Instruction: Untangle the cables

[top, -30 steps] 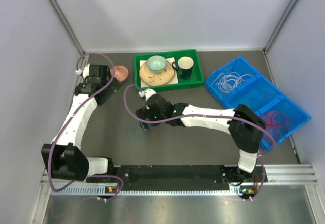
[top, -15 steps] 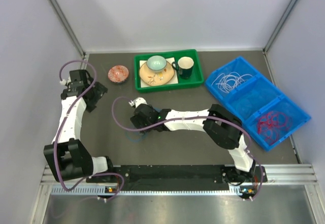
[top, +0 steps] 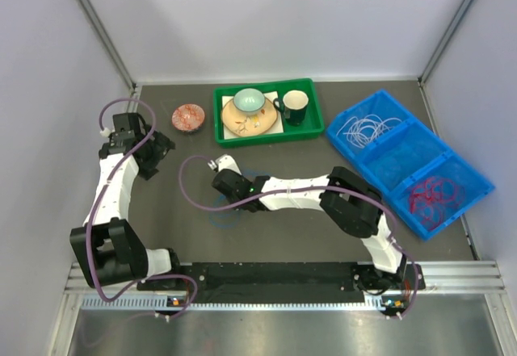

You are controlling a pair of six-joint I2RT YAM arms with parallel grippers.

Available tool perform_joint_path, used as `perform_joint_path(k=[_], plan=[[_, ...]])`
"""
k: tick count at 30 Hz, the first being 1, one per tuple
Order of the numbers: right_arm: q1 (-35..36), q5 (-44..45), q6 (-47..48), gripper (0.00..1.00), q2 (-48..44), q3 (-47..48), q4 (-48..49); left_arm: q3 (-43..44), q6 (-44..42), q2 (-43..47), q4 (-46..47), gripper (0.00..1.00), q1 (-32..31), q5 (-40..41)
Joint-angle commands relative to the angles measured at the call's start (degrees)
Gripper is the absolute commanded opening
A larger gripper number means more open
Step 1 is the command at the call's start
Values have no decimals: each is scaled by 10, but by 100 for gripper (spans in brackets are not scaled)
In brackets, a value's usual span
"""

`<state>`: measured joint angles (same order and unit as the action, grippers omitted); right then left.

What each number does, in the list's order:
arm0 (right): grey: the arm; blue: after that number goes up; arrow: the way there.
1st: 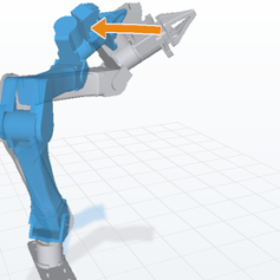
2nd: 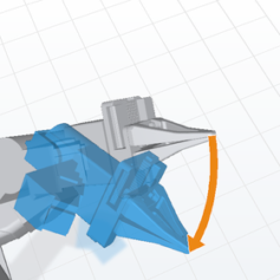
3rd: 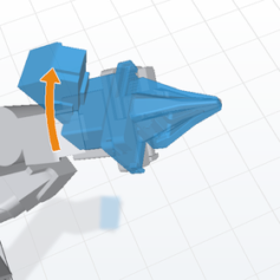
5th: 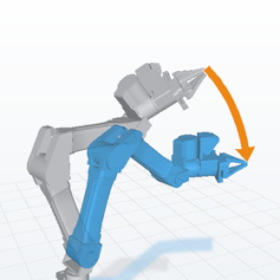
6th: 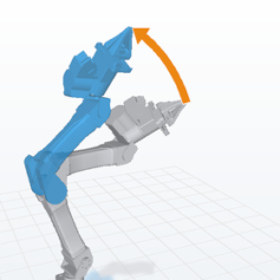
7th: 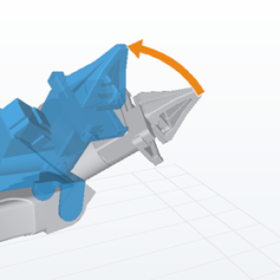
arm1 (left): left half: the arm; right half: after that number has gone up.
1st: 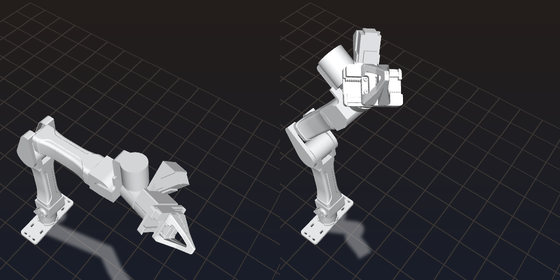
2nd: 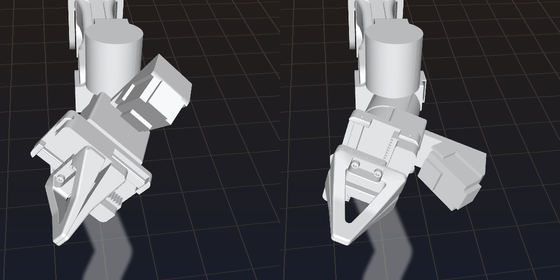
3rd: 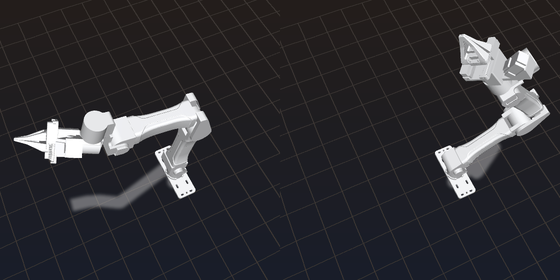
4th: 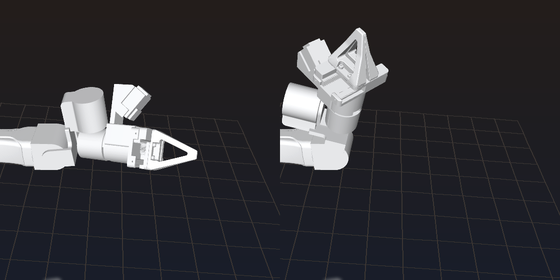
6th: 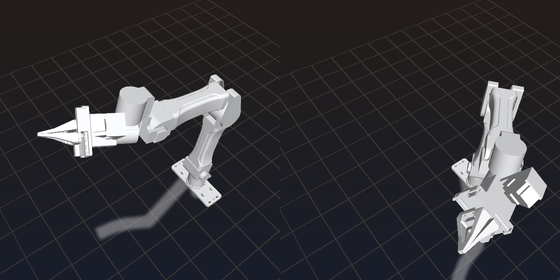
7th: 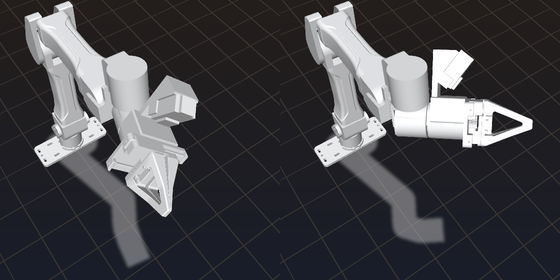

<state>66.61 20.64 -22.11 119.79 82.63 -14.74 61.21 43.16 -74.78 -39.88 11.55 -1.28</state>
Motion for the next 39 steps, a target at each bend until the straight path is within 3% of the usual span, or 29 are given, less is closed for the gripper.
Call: perform_joint_path(k=[1, 9, 16, 27, 39], plan=[[-2, 90, -17, 0, -74, -19, -7, -14, -7, 17, 26, 91, 2, -14], [-88, 123, -7, 0, -346, -139, -2, -26, -5, 28, 36, 91, 2, -34], [-140, 177, 33, 0, -503, -165, -60, -38, -5, 31, 53, 90, 2, -64], [-279, 222, 73, 0, -648, -186, -122, -43, -13, 11, 60, 89, 3, -101], [-516, 76, 56, 0, -685, -293, -90, -55, -14, -6, 75, 88, 1, -122]])
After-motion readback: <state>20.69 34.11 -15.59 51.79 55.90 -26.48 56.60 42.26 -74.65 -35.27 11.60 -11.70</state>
